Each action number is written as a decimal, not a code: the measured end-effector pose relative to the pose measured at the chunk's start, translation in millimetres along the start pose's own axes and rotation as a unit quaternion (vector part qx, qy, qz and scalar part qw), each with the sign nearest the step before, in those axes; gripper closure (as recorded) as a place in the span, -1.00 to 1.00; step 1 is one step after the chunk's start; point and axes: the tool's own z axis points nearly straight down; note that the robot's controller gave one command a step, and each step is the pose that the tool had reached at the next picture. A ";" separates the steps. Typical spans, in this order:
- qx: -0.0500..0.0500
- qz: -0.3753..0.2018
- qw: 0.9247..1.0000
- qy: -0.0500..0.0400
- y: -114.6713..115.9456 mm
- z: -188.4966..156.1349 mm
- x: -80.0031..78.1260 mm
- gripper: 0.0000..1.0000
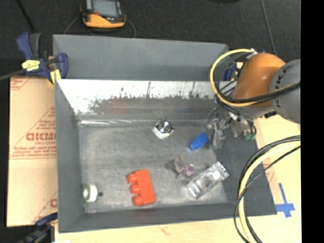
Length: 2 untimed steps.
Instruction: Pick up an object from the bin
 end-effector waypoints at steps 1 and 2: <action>0.000 -0.001 1.000 0.000 0.0 0.0 0.0 -1.00; 0.000 0.027 1.000 -0.004 -0.1 -57.4 -7.8 -1.00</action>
Offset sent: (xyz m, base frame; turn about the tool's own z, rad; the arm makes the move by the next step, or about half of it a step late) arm 0.0000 0.0000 0.0000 0.0000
